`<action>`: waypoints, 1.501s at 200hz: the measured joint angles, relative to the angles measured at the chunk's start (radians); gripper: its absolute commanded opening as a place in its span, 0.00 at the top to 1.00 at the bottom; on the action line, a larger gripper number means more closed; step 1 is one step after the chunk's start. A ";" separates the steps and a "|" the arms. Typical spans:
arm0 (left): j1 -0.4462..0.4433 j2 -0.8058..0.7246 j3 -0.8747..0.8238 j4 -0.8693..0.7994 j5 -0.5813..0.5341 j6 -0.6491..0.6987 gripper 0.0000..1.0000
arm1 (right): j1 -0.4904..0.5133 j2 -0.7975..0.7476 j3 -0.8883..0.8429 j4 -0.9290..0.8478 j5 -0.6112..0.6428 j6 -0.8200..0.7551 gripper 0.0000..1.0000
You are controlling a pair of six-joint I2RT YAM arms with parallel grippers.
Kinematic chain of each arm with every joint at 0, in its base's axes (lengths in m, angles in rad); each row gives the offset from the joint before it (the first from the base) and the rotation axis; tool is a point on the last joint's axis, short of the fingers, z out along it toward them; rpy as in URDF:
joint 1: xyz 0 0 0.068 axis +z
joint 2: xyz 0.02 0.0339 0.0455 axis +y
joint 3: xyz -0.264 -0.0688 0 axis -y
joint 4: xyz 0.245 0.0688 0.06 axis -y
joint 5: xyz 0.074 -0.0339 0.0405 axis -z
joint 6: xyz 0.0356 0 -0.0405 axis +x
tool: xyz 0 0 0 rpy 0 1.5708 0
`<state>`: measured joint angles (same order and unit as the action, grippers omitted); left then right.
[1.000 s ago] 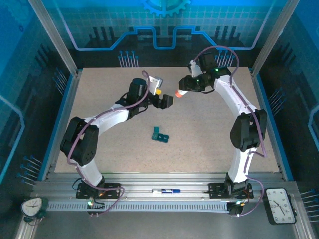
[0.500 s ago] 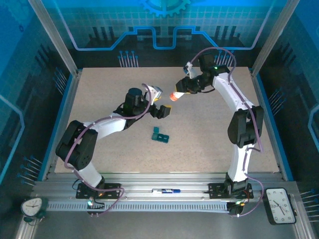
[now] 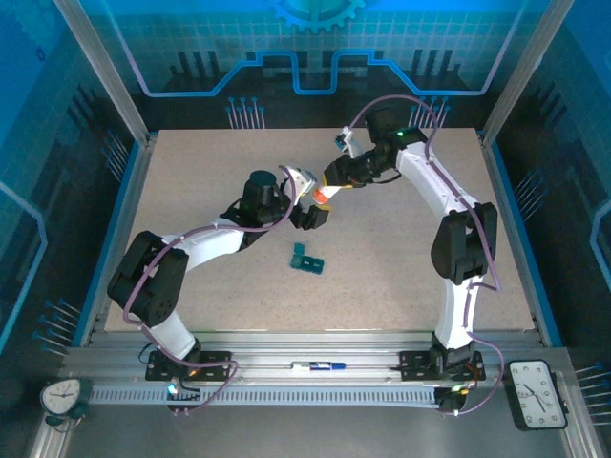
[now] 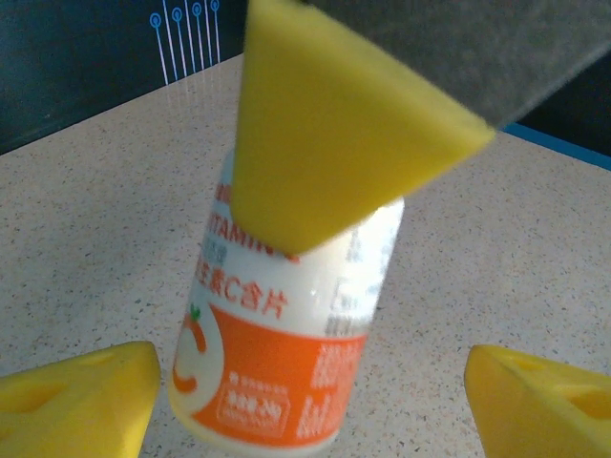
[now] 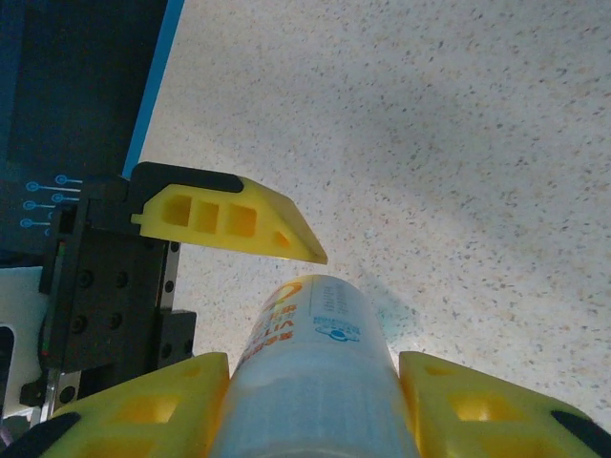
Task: Sort the pills into containers
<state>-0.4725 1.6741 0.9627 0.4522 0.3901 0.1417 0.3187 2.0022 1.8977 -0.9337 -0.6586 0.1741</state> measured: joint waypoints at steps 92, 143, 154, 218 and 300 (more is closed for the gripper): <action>0.000 0.000 0.001 -0.029 0.001 0.000 0.28 | 0.021 -0.016 -0.060 0.029 -0.018 0.010 0.64; 0.000 0.000 0.001 -0.031 0.001 0.000 0.26 | 0.021 -0.042 -0.066 0.046 -0.035 0.027 0.64; 0.000 0.000 0.002 -0.034 0.000 0.000 0.26 | 0.021 -0.044 -0.066 0.048 -0.039 0.028 0.64; 0.000 0.000 0.002 -0.036 0.000 -0.001 0.29 | 0.040 -0.046 -0.087 0.058 -0.053 0.032 0.64; -0.001 0.000 0.014 -0.061 0.009 -0.001 0.45 | 0.047 -0.046 -0.099 0.075 -0.053 0.036 0.64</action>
<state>-0.4736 1.6741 0.9764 0.3916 0.3988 0.1406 0.3660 1.9560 1.7985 -0.8589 -0.7120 0.2100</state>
